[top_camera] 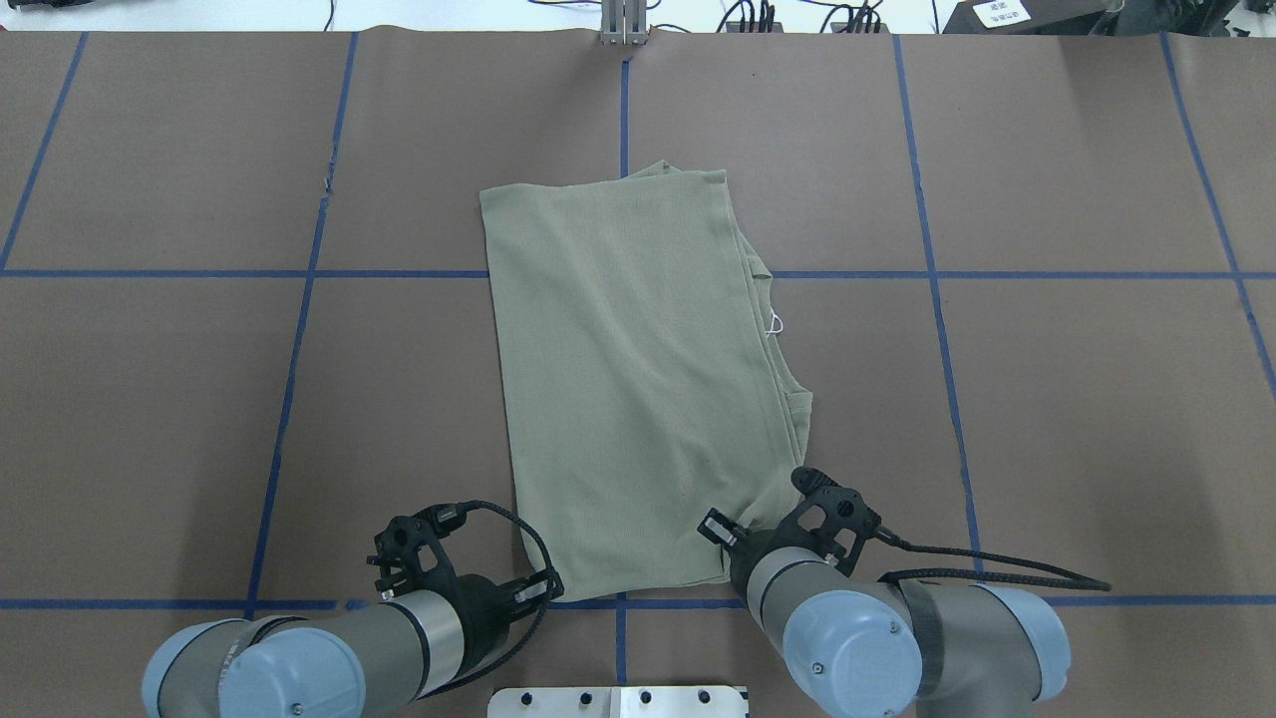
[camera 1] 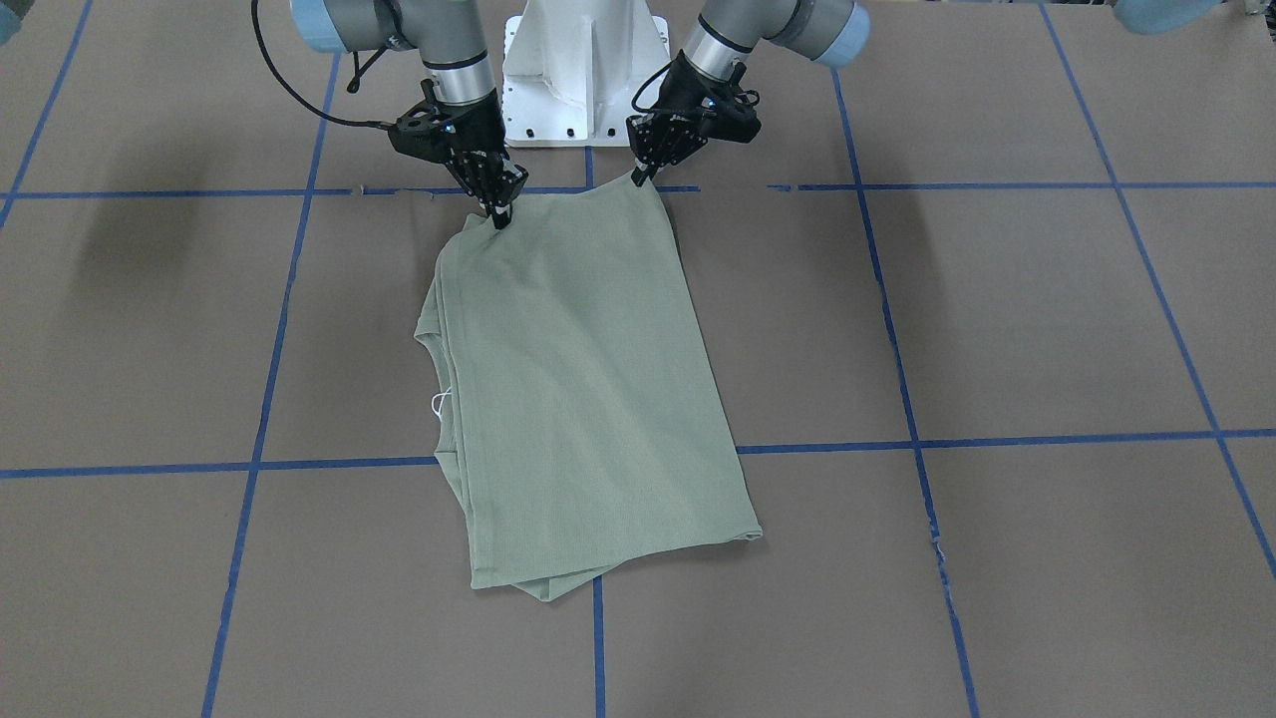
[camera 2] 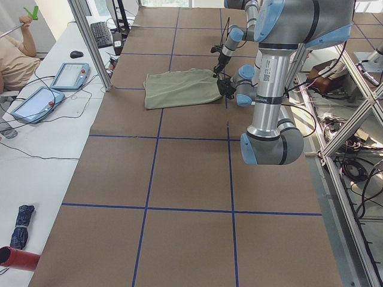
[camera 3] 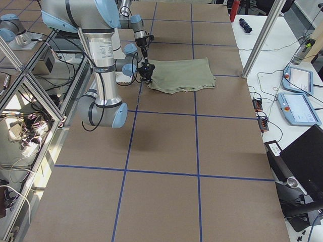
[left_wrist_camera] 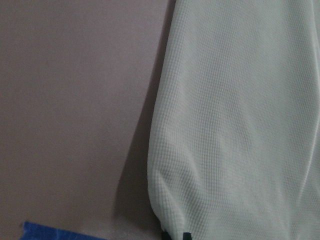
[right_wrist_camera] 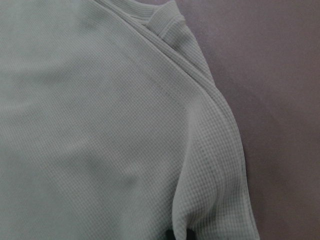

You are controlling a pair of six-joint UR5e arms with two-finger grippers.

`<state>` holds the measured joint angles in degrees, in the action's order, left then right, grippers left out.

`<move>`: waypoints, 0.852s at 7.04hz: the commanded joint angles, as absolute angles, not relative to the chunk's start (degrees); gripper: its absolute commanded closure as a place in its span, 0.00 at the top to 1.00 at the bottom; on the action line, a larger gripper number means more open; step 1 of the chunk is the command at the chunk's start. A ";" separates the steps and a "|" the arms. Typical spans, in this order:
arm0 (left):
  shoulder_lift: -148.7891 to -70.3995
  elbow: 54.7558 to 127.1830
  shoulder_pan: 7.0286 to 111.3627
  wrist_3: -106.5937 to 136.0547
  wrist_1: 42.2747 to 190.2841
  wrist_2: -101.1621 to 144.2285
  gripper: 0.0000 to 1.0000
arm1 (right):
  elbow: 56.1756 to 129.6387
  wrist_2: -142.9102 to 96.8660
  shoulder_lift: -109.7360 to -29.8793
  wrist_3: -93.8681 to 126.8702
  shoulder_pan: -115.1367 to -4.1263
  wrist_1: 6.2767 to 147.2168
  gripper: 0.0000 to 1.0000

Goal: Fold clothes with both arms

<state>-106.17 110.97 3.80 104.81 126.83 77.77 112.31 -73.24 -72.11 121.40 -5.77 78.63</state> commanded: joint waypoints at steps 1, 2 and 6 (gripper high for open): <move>-104.42 123.77 5.44 100.64 117.40 83.02 0.00 | 121.06 -73.56 -69.54 121.29 -5.89 90.45 0.00; -104.50 131.23 7.71 99.59 110.81 87.84 0.00 | 127.29 -73.74 -65.26 121.46 -5.19 102.01 0.00; -106.60 140.30 9.22 97.66 97.21 90.62 0.00 | 136.17 -77.26 -56.43 120.50 -4.30 123.49 0.00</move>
<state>-105.61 141.44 8.61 99.05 98.51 90.26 137.92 -77.11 -57.48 121.06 -3.51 122.06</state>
